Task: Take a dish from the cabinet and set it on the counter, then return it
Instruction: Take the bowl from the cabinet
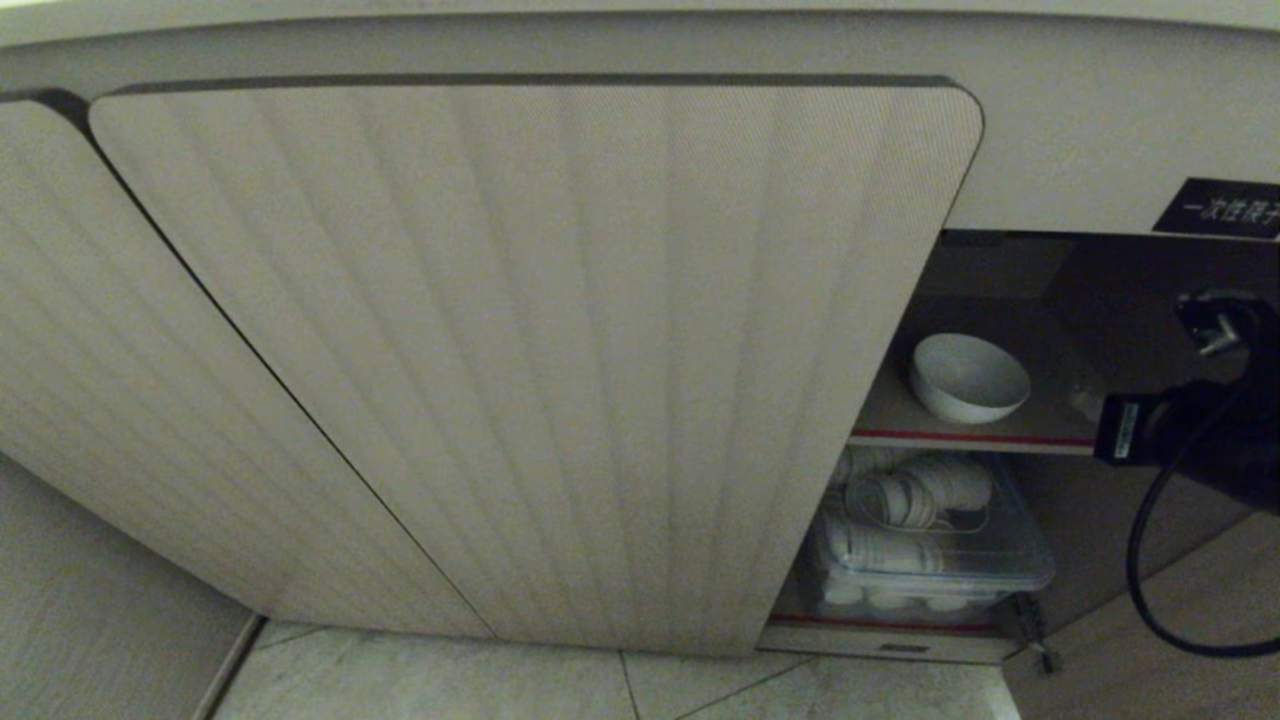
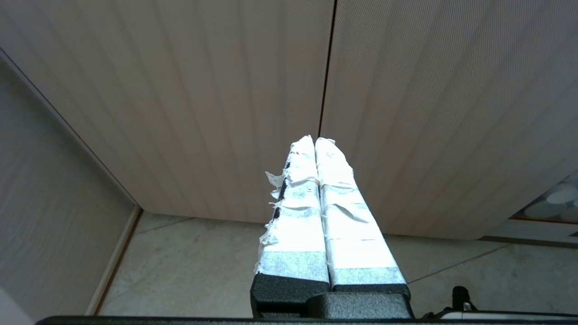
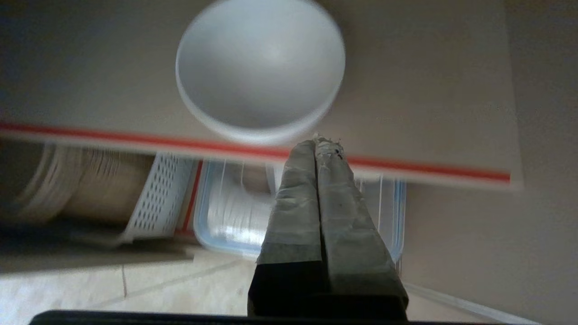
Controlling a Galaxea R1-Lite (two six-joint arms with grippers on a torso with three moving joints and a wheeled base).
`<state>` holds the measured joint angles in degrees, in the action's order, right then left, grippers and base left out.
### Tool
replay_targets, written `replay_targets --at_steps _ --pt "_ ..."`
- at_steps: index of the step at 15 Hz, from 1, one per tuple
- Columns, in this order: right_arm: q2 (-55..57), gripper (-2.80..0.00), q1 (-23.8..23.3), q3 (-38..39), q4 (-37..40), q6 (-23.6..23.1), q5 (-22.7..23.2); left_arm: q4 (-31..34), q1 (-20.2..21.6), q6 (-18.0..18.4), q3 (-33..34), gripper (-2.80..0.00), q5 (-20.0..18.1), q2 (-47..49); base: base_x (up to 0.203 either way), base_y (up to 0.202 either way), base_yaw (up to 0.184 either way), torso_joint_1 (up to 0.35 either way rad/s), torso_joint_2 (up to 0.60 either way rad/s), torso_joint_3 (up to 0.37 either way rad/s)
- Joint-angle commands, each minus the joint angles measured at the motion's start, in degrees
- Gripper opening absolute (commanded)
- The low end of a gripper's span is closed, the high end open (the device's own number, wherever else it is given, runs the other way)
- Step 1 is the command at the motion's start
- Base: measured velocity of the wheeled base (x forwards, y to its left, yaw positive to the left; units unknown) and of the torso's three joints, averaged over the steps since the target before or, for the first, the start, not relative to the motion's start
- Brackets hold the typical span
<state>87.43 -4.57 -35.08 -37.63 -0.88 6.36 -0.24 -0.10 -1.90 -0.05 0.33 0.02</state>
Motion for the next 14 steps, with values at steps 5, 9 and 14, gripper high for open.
replay_targets --at_steps 5,9,14 --pt "2.66 -2.8 0.0 -0.95 -1.65 1.23 0.06 -0.02 0.01 -0.04 0.01 -2.8 0.02 -0.02 0.0 0.0 0.0 0.0 0.0 0.0" --pt "3.1 -2.8 0.0 -0.87 -1.92 1.14 0.14 -0.02 0.01 -0.04 -0.04 -2.8 0.02 -0.02 0.0 0.0 0.0 0.0 0.0 0.0" --pt "2.75 -2.8 0.02 -0.95 -2.18 1.14 0.12 -0.02 0.01 -0.04 -0.04 -2.8 0.02 -0.02 0.0 0.0 0.0 0.0 0.0 0.0"
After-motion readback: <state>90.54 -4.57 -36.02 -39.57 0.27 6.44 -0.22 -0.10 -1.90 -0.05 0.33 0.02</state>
